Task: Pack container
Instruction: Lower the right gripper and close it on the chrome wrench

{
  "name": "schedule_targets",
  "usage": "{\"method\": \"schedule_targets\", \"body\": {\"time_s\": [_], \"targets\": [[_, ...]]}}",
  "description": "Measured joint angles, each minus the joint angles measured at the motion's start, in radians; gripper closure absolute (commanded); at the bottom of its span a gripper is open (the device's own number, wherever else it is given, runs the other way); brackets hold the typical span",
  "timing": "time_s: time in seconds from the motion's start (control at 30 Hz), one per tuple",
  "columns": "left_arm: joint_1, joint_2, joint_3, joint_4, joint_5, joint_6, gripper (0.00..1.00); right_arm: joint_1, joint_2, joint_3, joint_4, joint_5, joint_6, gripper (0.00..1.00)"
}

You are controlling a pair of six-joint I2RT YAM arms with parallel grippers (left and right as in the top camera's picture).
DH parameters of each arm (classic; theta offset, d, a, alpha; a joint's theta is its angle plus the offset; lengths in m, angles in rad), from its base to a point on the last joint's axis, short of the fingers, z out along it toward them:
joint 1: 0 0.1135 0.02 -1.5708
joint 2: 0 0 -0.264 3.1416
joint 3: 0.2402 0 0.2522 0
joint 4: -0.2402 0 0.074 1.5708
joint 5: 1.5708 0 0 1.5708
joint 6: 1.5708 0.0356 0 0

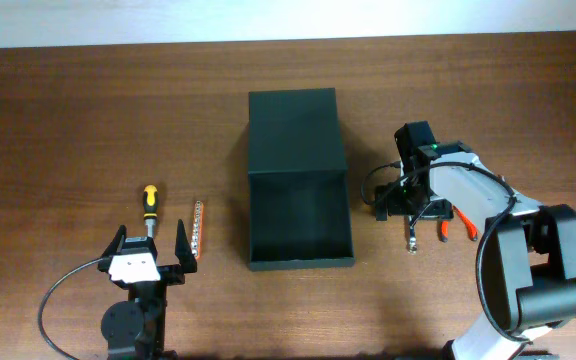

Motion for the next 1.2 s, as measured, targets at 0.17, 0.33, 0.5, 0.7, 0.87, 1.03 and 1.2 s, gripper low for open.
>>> {"method": "schedule_targets", "body": {"time_s": [0.17,0.33,0.5,0.7,0.87,1.03,1.2], "targets": [[0.000,0.000,0.000,0.000,0.000,0.000,0.01,-0.016,0.000,0.000,0.005,-0.027,0.000,0.01],[0.000,0.000,0.000,0.000,0.000,0.000,0.01,-0.068,0.000,0.000,0.003,-0.054,-0.021,0.01],[0.000,0.000,0.000,0.000,0.000,0.000,0.01,-0.099,0.000,0.000,-0.006,-0.057,-0.056,0.01],[0.000,0.000,0.000,0.000,0.000,0.000,0.01,-0.097,0.000,0.000,-0.008,-0.058,-0.075,0.01],[0.000,0.000,0.000,0.000,0.000,0.000,0.01,-0.097,0.003,0.000,-0.008,-0.058,-0.080,0.01],[0.000,0.000,0.000,0.000,0.000,0.000,0.01,-0.097,0.016,0.000,-0.008,-0.058,-0.080,0.01],[0.000,0.000,0.000,0.000,0.000,0.000,0.01,-0.095,0.023,0.000,-0.011,-0.057,-0.080,0.01]]}}
